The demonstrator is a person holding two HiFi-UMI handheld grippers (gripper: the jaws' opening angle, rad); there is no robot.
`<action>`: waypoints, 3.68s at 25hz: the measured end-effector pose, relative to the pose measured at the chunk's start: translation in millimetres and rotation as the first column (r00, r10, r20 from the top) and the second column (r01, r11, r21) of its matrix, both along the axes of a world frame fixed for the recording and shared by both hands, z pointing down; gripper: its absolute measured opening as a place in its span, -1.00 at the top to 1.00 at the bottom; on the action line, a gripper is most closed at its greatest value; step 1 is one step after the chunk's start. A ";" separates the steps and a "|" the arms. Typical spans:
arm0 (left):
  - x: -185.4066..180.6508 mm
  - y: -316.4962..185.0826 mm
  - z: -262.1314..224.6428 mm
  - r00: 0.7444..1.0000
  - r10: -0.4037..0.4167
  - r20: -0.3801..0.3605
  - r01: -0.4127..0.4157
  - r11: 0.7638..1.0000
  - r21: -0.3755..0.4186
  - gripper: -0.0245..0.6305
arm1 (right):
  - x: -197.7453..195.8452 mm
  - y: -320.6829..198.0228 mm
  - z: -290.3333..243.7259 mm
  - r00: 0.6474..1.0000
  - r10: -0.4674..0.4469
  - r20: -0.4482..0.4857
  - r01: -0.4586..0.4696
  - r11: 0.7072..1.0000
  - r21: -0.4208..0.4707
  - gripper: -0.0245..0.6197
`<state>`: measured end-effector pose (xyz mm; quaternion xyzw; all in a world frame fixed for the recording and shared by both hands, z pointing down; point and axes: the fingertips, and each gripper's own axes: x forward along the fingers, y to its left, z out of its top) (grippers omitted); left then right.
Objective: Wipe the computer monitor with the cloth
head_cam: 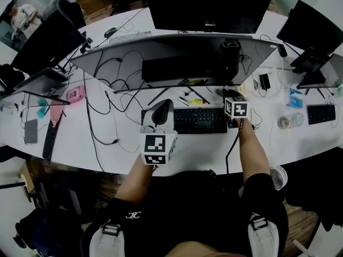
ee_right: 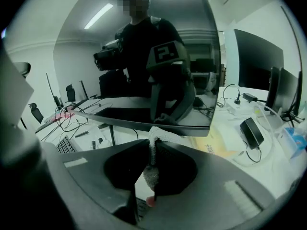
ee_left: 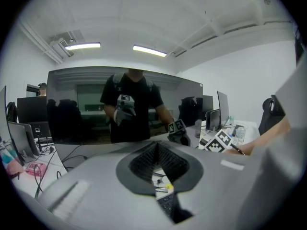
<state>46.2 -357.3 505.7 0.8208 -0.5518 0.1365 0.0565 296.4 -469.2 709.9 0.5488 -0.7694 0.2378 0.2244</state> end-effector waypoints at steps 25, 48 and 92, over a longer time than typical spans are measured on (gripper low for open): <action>-141.5 31.7 -11.7 0.983 -0.177 -0.046 0.177 0.984 0.002 0.77 | -166.1 3.9 -4.2 0.990 -0.141 -0.029 0.141 0.990 -0.010 0.82; -287.1 62.9 -28.5 0.959 -0.276 -0.069 0.279 0.960 0.037 0.77 | -319.5 9.5 -2.7 0.980 -0.182 -0.074 0.180 0.983 -0.041 0.82; -465.6 75.6 -15.7 0.958 -0.270 -0.092 0.276 0.959 0.058 0.77 | -557.2 29.4 -53.6 0.967 -0.254 -0.036 0.256 0.963 0.084 0.82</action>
